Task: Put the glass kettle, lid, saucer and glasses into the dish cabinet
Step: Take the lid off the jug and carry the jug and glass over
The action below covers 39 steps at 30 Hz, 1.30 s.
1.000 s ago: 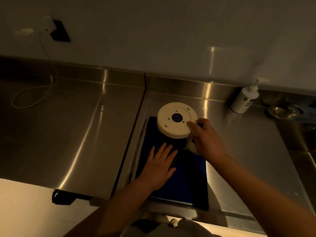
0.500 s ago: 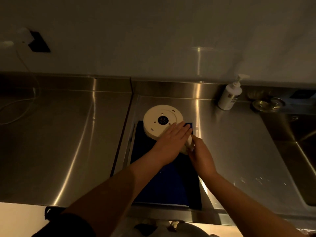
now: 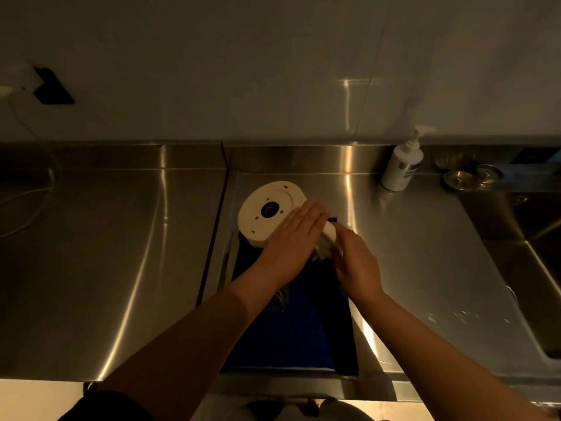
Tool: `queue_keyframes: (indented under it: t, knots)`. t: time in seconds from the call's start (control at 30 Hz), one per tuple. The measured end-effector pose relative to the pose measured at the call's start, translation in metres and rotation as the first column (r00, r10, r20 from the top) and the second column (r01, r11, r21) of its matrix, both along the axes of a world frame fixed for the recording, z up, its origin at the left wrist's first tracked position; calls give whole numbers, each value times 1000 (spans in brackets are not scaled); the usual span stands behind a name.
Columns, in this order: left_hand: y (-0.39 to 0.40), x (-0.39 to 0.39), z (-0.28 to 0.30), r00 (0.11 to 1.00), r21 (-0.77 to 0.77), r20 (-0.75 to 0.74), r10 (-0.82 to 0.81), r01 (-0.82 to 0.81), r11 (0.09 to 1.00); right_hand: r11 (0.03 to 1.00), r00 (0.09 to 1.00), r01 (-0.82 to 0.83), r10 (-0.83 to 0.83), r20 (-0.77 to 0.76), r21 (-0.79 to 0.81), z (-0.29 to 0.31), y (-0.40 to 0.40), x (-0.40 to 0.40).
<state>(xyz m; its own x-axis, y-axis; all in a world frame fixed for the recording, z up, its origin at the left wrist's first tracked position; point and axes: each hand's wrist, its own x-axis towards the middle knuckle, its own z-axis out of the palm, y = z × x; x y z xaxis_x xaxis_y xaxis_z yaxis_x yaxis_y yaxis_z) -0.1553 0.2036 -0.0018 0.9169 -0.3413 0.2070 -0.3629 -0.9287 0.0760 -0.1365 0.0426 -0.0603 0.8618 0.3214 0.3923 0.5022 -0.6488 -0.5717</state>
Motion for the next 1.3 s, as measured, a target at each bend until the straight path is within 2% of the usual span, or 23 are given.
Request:
queue_keyframes:
  t: [0.17,0.23,0.3,0.33,0.37,0.43,0.53,0.6,0.67,0.7,0.77,0.8,0.87,0.97,1.03,1.07,1.17,1.23,1.3]
  knots:
    - [13,1,5,993,-79,65,98,-92,993,996,994,-36,44,104,-76,10,17,6]
    - [15,0,6,987,-129,62,149,-140,982,992,987,-92,103,124,-88,7,20,5]
    - [18,-1,8,984,-165,62,166,-154,974,968,965,-170,202,170,-184,-1,23,7]
    - [19,-1,8,985,-166,63,159,-147,975,955,955,-139,200,220,-262,-6,23,10]
    - [20,-1,8,987,-159,65,150,-138,978,958,965,-86,148,216,-272,-7,23,12]
    - [22,0,6,989,-154,66,135,-124,980,967,984,-9,53,167,-256,-8,24,15]
    - [30,7,13,990,-175,64,126,-114,978,947,955,-124,195,225,-295,3,25,24]
    - [41,12,19,991,-170,85,103,-88,981,950,945,-185,241,219,-250,13,26,30]
    - [53,18,20,990,-212,79,117,-98,972,976,958,-181,202,203,-118,29,31,38]
    - [57,19,19,989,-260,48,141,-124,958,980,947,-182,197,255,-79,37,34,41]
    - [61,18,13,989,-291,38,145,-128,948,962,855,-212,267,444,-169,46,33,47]
    - [62,16,7,988,-285,21,153,-141,948,946,820,-239,317,476,-219,47,31,49]
    - [61,9,-3,982,-275,-50,182,-189,943,916,798,-298,394,455,-269,44,33,48]
    - [59,1,-8,977,-183,-60,206,-214,960,884,804,-351,454,385,-310,40,47,40]
    - [58,1,-8,973,-181,-86,213,-225,957,872,788,-376,479,388,-313,37,58,38]
    - [57,2,-7,974,-182,-101,201,-216,959,886,815,-362,451,364,-288,32,60,37]
    - [54,8,-4,985,-184,-104,140,-158,970,976,953,-210,217,211,-56,23,55,28]
    - [50,11,-1,993,-164,-70,91,-101,981,992,971,-115,124,203,-55,17,43,18]
    - [44,17,0,998,-110,-41,45,-49,993,998,994,-52,50,102,18,6,28,7]
